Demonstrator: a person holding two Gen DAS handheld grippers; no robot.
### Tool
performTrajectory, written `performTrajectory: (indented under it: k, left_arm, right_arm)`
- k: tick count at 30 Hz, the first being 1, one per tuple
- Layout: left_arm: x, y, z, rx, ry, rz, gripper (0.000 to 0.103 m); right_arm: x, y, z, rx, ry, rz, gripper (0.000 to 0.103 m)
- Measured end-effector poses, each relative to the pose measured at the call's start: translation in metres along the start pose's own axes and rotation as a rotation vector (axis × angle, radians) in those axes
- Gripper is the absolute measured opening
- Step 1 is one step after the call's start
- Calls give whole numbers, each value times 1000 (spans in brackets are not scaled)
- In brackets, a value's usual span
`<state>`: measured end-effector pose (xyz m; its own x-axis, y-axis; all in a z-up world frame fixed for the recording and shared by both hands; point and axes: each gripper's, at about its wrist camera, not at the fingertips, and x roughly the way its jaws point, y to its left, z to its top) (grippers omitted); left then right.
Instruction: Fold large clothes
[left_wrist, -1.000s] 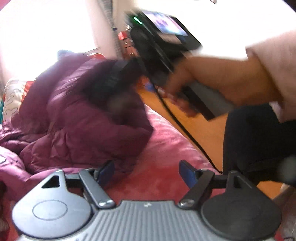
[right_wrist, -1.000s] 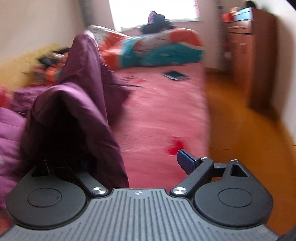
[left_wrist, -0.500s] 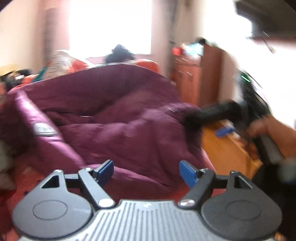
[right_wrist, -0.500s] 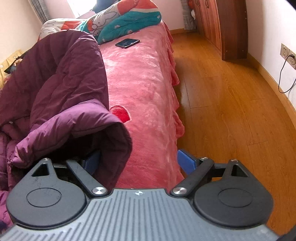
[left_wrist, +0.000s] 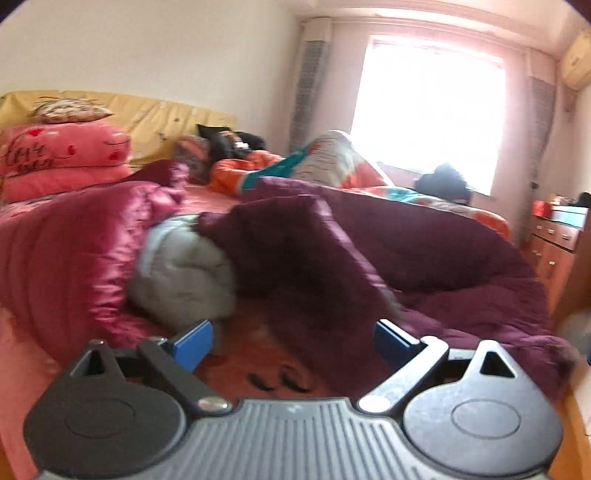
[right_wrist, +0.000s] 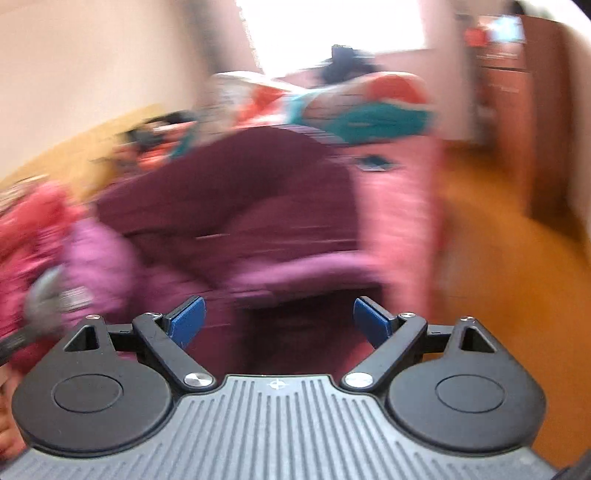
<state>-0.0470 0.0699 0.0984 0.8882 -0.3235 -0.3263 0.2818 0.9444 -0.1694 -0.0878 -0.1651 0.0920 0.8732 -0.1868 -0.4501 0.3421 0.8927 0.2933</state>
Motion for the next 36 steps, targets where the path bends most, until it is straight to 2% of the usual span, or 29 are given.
performTrajectory:
  k: [3, 6, 9, 13, 15, 18, 20, 22, 24, 28, 32, 36]
  left_arm:
    - [13, 15, 4, -23, 10, 16, 95]
    - [30, 26, 8, -35, 27, -1, 95]
    - [39, 30, 12, -36, 31, -42, 95]
    - [46, 27, 12, 30, 14, -106, 95]
    - [56, 28, 16, 76, -3, -148, 95]
    - [69, 30, 20, 150, -47, -154, 98]
    - [82, 37, 21, 150, -64, -150, 99]
    - [95, 43, 22, 136, -76, -125, 99]
    - [110, 50, 24, 126, -87, -85, 99]
    - [135, 67, 26, 64, -115, -12, 99]
    - [160, 70, 30, 112, -168, 62, 100]
    - [186, 79, 33, 166, -182, 141, 100]
  right_arm:
    - [19, 49, -12, -121, 42, 121, 103]
    - [40, 89, -28, -214, 76, 182, 103]
    - [62, 116, -39, -273, 97, 185, 103]
    - [89, 138, -50, -324, 115, 133, 103]
    - [100, 148, -51, -317, 132, 131, 96]
    - [121, 153, -52, -311, 142, 143, 93]
    - [126, 153, -54, -314, 143, 150, 93]
    - [123, 149, -56, -313, 152, 164, 94]
    - [128, 152, -57, -316, 163, 161, 102]
    - [137, 154, -63, -325, 180, 172, 103]
    - [149, 161, -68, -342, 182, 187, 103]
    - [154, 161, -70, -359, 174, 187, 103]
